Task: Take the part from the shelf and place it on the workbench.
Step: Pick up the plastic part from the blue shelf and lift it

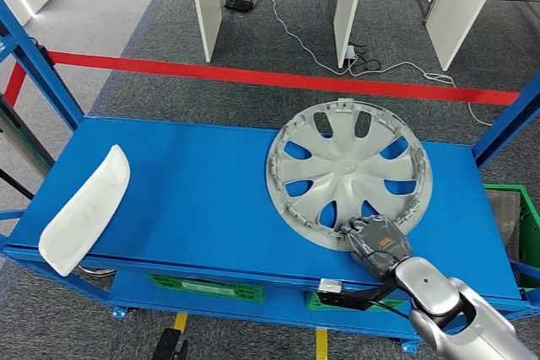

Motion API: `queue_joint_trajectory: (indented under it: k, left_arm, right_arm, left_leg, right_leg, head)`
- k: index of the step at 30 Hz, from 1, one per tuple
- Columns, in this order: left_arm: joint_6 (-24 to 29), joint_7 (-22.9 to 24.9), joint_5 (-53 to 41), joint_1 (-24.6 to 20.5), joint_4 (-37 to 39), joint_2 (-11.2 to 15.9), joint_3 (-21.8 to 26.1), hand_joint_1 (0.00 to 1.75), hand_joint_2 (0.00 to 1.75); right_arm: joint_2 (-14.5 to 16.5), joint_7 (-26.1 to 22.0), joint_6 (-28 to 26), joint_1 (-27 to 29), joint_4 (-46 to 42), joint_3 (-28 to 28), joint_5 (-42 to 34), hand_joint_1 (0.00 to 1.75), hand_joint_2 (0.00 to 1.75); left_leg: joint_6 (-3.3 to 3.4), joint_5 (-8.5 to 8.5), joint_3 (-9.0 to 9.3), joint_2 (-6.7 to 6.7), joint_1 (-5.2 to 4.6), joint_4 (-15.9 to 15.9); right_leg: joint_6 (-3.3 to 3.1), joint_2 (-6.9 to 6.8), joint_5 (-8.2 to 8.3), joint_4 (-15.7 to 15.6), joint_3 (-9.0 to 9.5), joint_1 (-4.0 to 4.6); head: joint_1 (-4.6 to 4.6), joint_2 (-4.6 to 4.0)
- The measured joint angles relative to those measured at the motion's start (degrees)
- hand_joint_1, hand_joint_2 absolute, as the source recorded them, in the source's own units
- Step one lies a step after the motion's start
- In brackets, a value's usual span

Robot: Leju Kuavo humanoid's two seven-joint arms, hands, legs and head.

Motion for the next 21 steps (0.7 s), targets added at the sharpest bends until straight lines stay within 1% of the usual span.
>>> queue_joint_trajectory:
  k: [3,7,10,12,15,21]
  left_arm:
    - [0.25,-1.77,-0.01,0.05,0.00,0.00,0.31,0.00,0.00]
    - [3.47,-8.67,-0.38,0.17,0.00,-0.07,0.93,0.00,0.00]
    - [5.87,-11.72,-0.79,0.26,0.00,-0.10,1.10,0.00,0.00]
    - [6.98,-12.67,-0.98,0.32,0.00,-0.12,1.17,0.00,0.00]
    - [7.21,-13.99,-1.38,0.44,0.00,-0.11,1.22,0.00,0.00]
    - [6.53,-14.98,-1.82,0.54,0.00,-0.11,1.28,0.00,0.00]
  right_arm:
    - [-0.75,0.03,-0.06,-0.29,-1.04,-0.40,-0.50,1.75,1.75]
    - [-3.43,0.23,-0.36,-0.77,-4.68,-1.64,-0.41,1.75,1.75]
    - [-5.80,0.45,-1.23,-1.78,-8.12,-3.04,0.27,1.75,1.75]
    - [-6.96,0.56,-2.20,-2.82,-10.34,-4.05,1.00,1.75,1.75]
    - [-8.02,0.59,-3.43,-4.51,-13.15,-5.16,2.38,1.75,1.75]
    - [-8.35,0.50,-4.21,-7.47,-15.85,-5.52,3.86,1.75,1.75]
  left_leg:
    - [0.00,0.00,-0.03,0.00,0.00,0.00]
    - [0.00,0.00,-0.08,-0.04,-0.02,0.00]
    - [0.00,0.00,-0.11,-0.04,-0.05,0.01]
    - [0.00,0.00,-0.13,-0.04,-0.05,0.01]
    - [0.00,0.00,-0.13,-0.04,-0.05,0.01]
    - [0.00,0.01,-0.13,-0.04,-0.03,-0.01]
  right_leg:
    - [0.00,-0.02,0.00,0.00,-0.01,0.00]
    - [0.01,-0.04,0.01,0.00,-0.03,-0.02]
    - [0.01,-0.02,0.01,0.00,-0.07,-0.04]
    - [0.01,-0.02,0.01,0.00,-0.10,-0.04]
    - [0.01,-0.03,0.01,0.00,-0.11,-0.04]
    - [0.01,-0.04,0.01,0.02,-0.11,-0.03]
  head:
    - [-0.01,0.00]
    - [0.00,0.00]
    - [0.00,0.00]
    - [0.00,0.00]
    - [-0.01,0.00]
    - [-0.01,0.00]
